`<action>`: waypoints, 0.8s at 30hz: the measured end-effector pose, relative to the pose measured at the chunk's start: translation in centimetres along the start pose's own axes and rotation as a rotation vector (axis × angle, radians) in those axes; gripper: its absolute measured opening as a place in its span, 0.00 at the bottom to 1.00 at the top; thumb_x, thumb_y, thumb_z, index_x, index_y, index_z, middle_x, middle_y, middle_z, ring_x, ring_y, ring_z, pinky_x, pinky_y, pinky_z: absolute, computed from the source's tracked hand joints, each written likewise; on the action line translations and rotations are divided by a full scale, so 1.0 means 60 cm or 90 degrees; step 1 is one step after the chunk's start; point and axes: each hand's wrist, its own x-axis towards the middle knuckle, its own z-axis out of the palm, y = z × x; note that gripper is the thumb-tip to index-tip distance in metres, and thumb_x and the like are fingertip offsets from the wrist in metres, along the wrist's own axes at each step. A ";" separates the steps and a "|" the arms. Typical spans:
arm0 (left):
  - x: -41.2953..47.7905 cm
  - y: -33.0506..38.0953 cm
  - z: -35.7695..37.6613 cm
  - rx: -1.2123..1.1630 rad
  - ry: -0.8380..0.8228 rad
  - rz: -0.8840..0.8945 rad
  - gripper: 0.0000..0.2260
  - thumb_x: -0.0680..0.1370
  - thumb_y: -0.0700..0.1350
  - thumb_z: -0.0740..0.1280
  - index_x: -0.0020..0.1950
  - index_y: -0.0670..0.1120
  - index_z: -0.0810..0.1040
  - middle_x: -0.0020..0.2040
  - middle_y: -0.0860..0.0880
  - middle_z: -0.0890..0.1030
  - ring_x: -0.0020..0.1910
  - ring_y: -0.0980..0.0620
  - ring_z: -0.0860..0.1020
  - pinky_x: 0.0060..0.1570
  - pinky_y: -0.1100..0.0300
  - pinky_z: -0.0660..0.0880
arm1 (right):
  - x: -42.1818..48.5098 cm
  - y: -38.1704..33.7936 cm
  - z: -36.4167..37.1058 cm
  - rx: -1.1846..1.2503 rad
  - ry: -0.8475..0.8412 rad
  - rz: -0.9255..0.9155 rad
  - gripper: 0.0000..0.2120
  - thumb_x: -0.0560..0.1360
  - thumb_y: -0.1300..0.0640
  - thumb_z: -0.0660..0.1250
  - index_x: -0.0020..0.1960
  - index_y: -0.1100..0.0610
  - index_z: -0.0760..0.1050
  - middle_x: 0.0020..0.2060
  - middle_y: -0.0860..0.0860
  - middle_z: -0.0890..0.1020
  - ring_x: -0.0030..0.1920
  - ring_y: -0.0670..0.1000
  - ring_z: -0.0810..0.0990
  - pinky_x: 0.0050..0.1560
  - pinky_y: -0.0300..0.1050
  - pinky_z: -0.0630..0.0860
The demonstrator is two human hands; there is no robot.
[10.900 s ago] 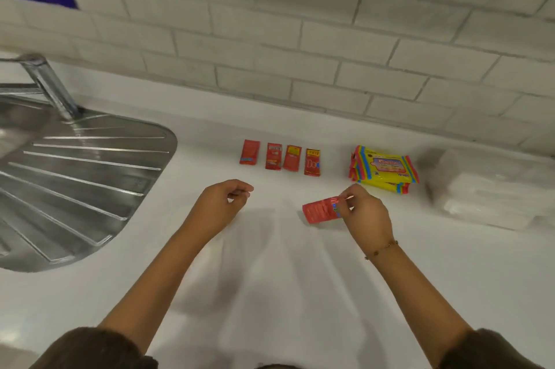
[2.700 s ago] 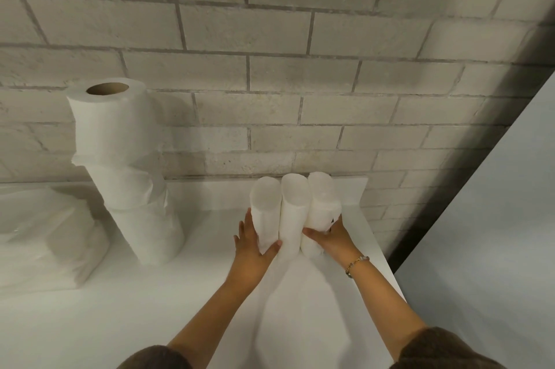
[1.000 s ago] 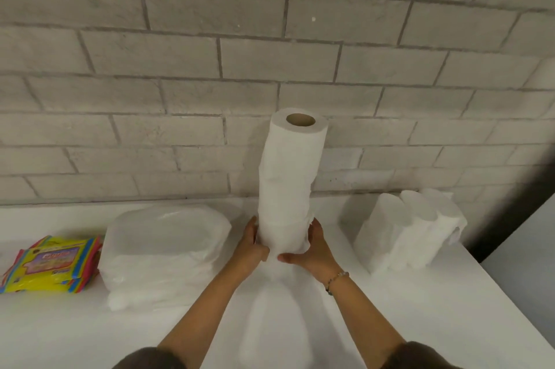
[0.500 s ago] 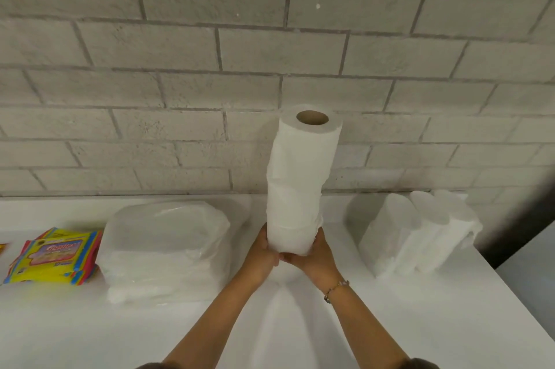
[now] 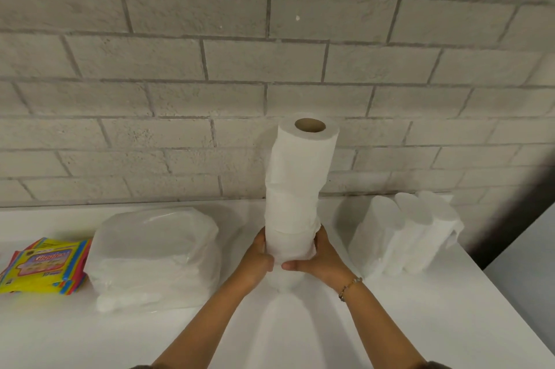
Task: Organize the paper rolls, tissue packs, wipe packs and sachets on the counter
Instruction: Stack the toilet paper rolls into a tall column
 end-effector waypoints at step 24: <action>0.013 0.197 0.011 -0.406 0.030 0.268 0.24 0.72 0.55 0.64 0.66 0.47 0.68 0.61 0.44 0.78 0.57 0.47 0.79 0.47 0.55 0.80 | 0.012 -0.230 -0.053 0.286 0.049 -0.216 0.38 0.59 0.48 0.78 0.65 0.47 0.64 0.62 0.49 0.77 0.61 0.49 0.78 0.61 0.55 0.76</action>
